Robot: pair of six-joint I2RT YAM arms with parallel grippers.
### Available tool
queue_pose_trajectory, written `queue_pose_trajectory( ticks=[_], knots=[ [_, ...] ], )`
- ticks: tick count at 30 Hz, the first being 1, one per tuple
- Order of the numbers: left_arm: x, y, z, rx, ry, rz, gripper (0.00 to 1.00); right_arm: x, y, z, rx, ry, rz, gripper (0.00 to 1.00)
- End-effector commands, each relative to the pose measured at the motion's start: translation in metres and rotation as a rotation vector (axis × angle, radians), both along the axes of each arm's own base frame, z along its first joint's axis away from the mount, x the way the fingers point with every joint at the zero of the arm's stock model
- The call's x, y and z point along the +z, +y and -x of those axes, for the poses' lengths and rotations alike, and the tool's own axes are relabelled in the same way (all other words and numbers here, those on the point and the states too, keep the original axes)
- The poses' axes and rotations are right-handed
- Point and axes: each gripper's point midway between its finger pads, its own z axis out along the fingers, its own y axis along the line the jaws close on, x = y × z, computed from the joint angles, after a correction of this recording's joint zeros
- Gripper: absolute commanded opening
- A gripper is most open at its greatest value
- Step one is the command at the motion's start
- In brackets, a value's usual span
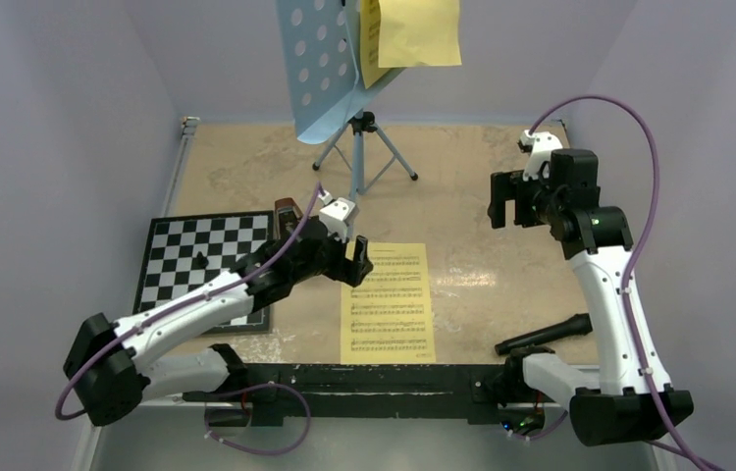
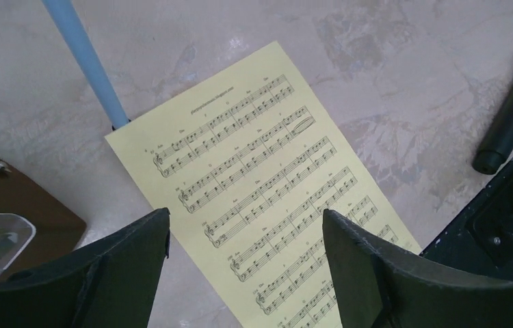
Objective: Pack up the instrument practice props
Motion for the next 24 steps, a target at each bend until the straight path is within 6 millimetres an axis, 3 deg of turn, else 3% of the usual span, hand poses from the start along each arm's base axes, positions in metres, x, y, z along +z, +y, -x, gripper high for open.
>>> queue_pose_trajectory(
  ticks=[1, 5, 7, 13, 18, 21, 24],
  knots=[
    [0.049, 0.017, 0.003, -0.152, -0.267, -0.053, 0.88, 0.029, 0.001, -0.011, 0.021, -0.063, 0.011, 0.99],
    [0.099, 0.043, -0.011, -0.179, -0.53, -0.097, 0.9, 0.041, 0.009, -0.022, 0.075, -0.084, 0.003, 0.99],
    [0.115, 0.051, -0.017, -0.209, -0.608, -0.106, 0.89, 0.044, 0.019, -0.028, 0.128, -0.086, -0.026, 0.99],
    [0.125, 0.049, -0.029, -0.323, -0.737, -0.219, 0.81, 0.066, 0.066, -0.046, 0.361, -0.122, -0.285, 0.98],
    [0.137, 0.038, -0.059, -0.305, -0.814, -0.25, 0.78, 0.083, 0.091, -0.092, 0.52, -0.259, -0.359, 0.94],
    [0.149, 0.025, -0.049, -0.458, -0.941, -0.276, 0.75, 0.07, 0.095, -0.129, 0.556, -0.266, -0.353, 0.9],
    [0.178, 0.031, -0.033, -0.517, -1.043, -0.304, 0.75, 0.066, 0.096, -0.153, 0.569, -0.283, -0.345, 0.88]
  ],
)
